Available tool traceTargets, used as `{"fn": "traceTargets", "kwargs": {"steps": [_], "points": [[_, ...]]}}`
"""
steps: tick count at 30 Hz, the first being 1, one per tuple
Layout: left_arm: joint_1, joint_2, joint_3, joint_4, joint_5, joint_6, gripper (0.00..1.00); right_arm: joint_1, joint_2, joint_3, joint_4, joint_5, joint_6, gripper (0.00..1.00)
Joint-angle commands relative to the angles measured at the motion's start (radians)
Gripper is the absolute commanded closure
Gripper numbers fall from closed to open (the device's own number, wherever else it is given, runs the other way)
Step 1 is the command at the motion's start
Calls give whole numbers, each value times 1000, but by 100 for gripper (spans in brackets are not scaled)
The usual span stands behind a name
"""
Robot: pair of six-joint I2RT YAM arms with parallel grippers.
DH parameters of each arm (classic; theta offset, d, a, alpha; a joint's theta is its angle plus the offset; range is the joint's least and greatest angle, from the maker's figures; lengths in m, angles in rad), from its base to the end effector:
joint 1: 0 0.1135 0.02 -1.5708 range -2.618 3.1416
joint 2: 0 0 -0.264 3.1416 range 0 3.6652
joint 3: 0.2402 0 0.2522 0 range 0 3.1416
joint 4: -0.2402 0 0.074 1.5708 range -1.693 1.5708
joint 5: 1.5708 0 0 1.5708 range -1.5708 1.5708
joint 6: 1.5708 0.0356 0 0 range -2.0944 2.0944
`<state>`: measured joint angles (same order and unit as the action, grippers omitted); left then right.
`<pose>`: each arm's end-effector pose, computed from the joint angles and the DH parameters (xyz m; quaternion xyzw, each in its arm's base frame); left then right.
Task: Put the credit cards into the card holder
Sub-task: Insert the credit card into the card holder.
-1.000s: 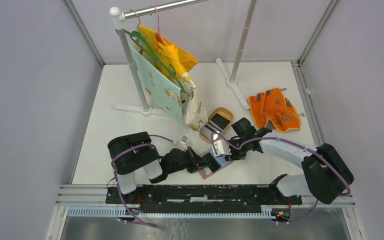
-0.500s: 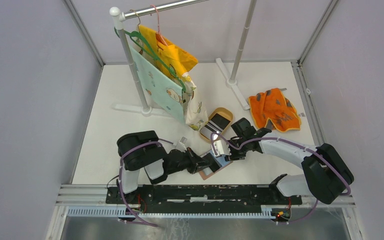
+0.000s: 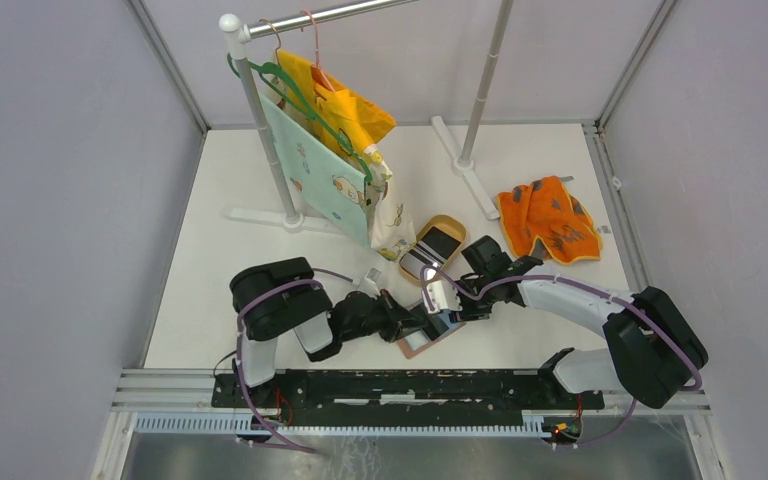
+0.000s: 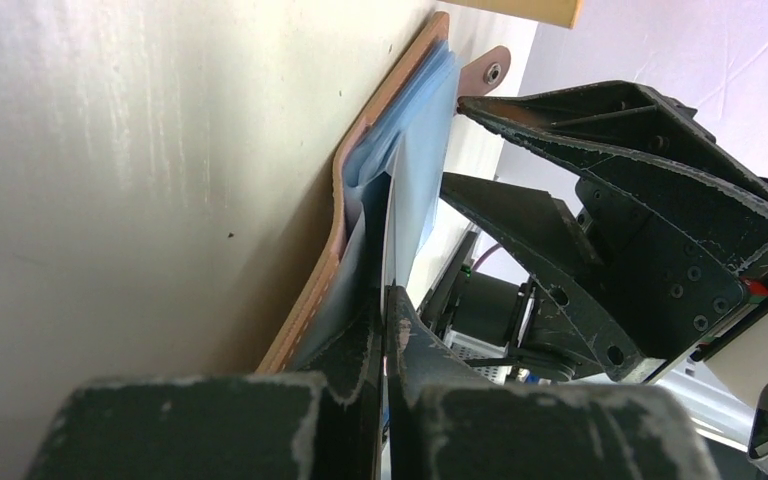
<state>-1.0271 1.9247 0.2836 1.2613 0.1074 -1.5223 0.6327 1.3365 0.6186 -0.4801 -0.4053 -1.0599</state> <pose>0.1290 -0.2208 0.0720 -0.1734 0.8088 -0.5487 0.1209 0.1704 0.1423 0.1550 -0.7455 0.6100 0.1548 0.2193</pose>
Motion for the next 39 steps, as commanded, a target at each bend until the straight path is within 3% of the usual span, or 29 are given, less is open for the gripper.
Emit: {"fn": "traceTargets", "kwargs": {"steps": [1, 10, 18, 22, 25, 29, 31, 33, 39], "points": [[11, -13, 24, -99, 33, 96, 98, 16, 33, -27, -16, 4, 8, 50], [16, -17, 35, -146, 44, 116, 89, 15, -78, -18, -2, 0, 28, 36], [18, -15, 33, -151, 47, 117, 81, 15, -164, -20, 6, -74, 15, 36], [22, -19, 35, -159, 51, 123, 79, 17, -239, -53, 25, -206, -45, 39], [25, -21, 43, -174, 53, 133, 79, 48, -317, -127, 84, -356, -118, 44], [24, -26, 54, -193, 57, 144, 78, 154, -359, -190, 200, -376, -140, 61], [25, -32, 54, -199, 57, 148, 78, 207, -341, -187, 242, -338, -112, 77], [25, -36, 55, -206, 55, 153, 78, 263, -312, -183, 286, -272, -75, 86], [26, -38, 59, -217, 56, 161, 77, 403, -213, -173, 417, -17, 37, 94]]}}
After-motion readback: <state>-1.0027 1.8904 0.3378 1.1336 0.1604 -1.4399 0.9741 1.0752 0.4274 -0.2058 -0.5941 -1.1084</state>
